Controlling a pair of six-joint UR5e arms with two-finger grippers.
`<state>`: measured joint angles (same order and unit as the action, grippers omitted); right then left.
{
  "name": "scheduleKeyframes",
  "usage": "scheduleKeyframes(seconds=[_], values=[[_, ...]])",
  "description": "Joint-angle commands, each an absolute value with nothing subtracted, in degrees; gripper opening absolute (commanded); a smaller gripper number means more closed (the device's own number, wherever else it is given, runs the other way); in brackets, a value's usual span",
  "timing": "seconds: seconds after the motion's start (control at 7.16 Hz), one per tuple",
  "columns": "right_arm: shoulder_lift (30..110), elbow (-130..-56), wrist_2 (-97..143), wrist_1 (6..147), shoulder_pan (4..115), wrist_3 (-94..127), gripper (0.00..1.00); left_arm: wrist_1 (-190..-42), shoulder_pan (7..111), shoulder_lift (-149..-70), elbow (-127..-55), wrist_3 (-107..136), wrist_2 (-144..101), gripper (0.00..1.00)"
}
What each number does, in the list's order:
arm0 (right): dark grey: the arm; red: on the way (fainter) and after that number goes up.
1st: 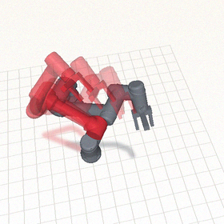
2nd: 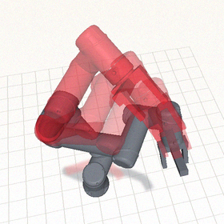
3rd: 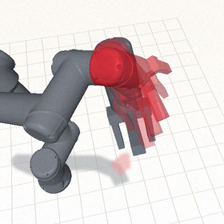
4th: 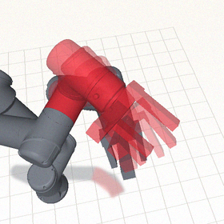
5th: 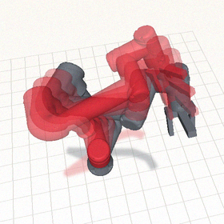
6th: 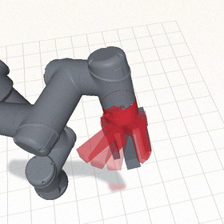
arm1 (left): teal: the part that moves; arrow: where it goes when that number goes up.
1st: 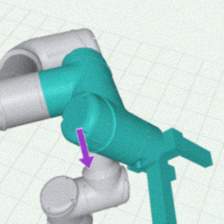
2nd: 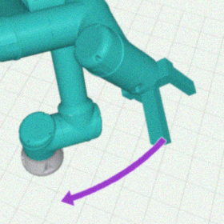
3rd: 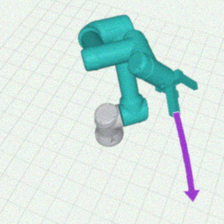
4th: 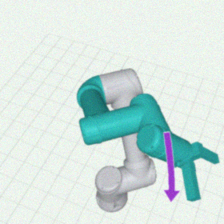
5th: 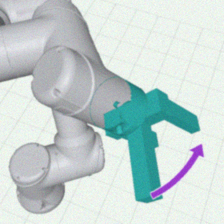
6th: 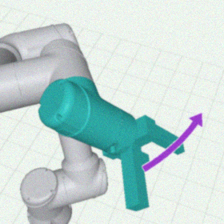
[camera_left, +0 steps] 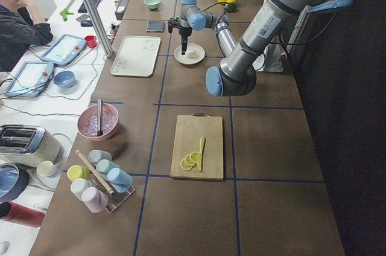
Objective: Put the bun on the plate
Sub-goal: 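Open the left gripper and withdraw it from the plate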
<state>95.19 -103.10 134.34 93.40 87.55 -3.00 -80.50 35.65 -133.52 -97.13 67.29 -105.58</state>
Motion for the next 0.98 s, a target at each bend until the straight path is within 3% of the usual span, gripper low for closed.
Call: scheduleKeyframes(seconds=[0.0, 0.56, 0.84], values=[[94.5, -97.0, 138.8, 93.3, 91.6, -9.4, 1.00, -73.0, 47.0, -122.9, -108.4, 50.3, -116.0, 1.00], [95.3, -96.8, 139.4, 92.5, 92.5, -9.3, 1.00, -70.1, 71.4, -103.8, -108.9, 12.2, -130.8, 1.00], [95.3, -96.9, 139.4, 91.3, 92.6, -9.1, 1.00, -71.5, 81.2, -97.6, -103.9, -2.9, -131.2, 1.00]])
